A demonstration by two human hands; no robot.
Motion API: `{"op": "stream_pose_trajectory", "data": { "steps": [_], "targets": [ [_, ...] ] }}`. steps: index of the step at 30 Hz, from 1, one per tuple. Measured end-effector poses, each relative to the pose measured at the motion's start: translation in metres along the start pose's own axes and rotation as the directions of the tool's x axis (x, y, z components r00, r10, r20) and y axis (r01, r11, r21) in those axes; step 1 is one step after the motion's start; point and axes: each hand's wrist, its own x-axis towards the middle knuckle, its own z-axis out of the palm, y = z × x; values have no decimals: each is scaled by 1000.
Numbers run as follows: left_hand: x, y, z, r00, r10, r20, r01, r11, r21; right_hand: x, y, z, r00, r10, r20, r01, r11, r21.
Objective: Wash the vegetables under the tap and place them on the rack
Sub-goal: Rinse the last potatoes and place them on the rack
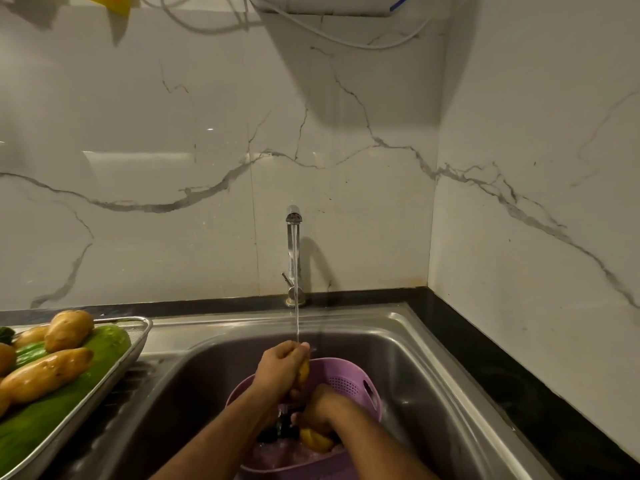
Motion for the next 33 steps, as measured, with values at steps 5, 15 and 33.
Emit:
{"op": "stream_pose_trajectory", "data": {
  "steps": [5, 15, 33],
  "targets": [
    [0, 3, -7, 979, 70, -190, -39, 986, 162, 2, -6, -2, 999, -24, -28, 27, 992, 119],
    [4, -14, -38, 931, 26, -365, 170, 851, 496, -5, -24, -8, 958, -62, -279, 246, 677, 694],
    [4, -18, -34, 974, -52, -219, 116, 949, 292, 4, -20, -2, 968, -137, -209, 250, 566, 786]
  ]
}}
